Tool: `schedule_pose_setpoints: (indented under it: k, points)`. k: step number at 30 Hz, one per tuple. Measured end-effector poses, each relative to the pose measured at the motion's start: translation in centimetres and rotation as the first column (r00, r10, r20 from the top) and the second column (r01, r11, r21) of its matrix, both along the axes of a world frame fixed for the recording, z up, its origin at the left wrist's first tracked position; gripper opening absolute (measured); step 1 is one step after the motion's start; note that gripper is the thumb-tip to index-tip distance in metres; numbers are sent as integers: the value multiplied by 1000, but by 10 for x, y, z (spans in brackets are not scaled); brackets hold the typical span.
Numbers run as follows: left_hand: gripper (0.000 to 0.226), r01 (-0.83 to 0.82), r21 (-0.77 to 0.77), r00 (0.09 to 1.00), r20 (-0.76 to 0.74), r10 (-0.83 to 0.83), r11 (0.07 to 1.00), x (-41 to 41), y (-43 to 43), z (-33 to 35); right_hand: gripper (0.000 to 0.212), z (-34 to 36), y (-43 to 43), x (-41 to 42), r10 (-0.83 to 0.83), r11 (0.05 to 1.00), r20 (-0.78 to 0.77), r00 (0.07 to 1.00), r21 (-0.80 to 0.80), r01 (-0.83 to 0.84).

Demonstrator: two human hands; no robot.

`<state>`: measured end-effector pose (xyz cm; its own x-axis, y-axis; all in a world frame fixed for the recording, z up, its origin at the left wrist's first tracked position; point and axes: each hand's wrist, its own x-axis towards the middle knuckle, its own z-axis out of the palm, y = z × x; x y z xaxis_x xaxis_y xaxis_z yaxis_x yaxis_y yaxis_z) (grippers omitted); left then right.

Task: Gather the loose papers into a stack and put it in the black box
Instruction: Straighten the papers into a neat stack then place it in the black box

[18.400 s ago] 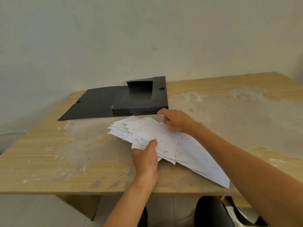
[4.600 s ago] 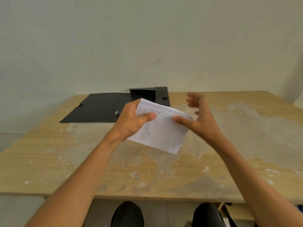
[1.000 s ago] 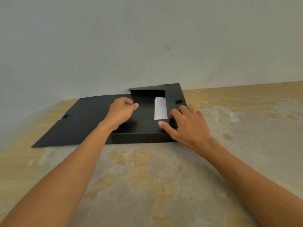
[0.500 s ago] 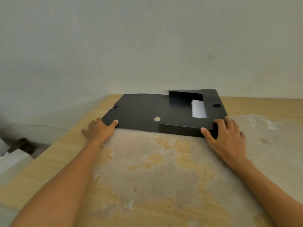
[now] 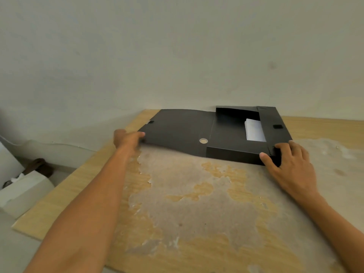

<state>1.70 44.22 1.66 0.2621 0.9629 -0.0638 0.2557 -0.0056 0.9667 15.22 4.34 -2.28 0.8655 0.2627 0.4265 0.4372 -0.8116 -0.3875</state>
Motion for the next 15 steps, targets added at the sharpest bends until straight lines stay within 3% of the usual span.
schedule_pose_setpoints:
  k: [1, 3, 5, 11, 15]
  points:
    - [43, -65, -144, 979, 183, 91, 987, 1, 6, 3, 58, 0, 1, 0, 1, 1000, 6, 1000, -1, -1]
    - [11, -13, -352, 911, 383, 156, 936, 5, 13, 7, 58, 0, 2, 0, -7, 1000, 10, 1000, 1, 7]
    - [15, 56, -390, 844, 510, 165, 919, 14, 3, 11, 58, 0, 2, 0, -23, 1000, 9, 1000, 6, 23]
    - [15, 54, -54, 714, 700, -1, 997, 38, -65, 40, 65, 3, -3, -3, -32, 990, -54, 998, 135, 39]
    - [20, 70, 192, 704, 686, -185, 979, 53, -101, 65, 75, 4, -6, -5, 29, 962, -81, 996, 271, -6]
